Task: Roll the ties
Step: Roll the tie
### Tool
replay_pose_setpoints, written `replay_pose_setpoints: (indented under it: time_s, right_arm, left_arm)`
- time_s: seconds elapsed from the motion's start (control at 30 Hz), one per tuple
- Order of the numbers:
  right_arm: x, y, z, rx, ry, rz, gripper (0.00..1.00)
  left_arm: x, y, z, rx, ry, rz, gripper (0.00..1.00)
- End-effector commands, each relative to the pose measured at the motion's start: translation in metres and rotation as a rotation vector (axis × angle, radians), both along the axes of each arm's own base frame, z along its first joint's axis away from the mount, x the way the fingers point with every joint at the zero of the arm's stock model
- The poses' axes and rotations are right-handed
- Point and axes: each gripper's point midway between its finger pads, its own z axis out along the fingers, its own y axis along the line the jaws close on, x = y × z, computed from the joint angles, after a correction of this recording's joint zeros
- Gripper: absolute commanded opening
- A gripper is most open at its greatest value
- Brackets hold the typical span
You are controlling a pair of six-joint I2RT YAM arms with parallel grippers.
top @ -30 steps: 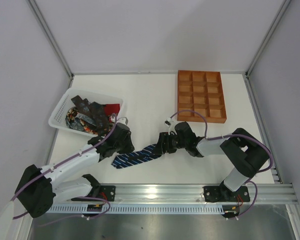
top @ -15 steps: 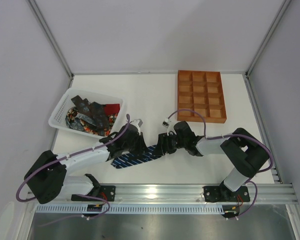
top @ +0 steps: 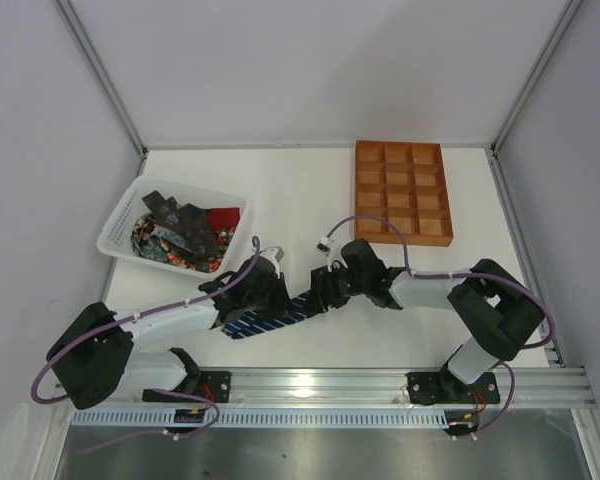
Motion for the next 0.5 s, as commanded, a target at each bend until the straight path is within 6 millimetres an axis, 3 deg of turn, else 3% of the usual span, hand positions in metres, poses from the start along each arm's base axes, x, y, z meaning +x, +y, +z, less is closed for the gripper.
replay_pose_setpoints:
  time_s: [0.0,0.47]
  right_arm:
    - [0.004,0.015,0.032,0.056,-0.066,0.039,0.63]
    - [-0.014,0.042,0.057,0.097,-0.071,0.077,0.63]
  left_arm:
    - [0.003,0.001,0.005,-0.008,-0.029,0.021,0.10]
    - [0.002,0.020,0.002,0.047,-0.048,0.068,0.12]
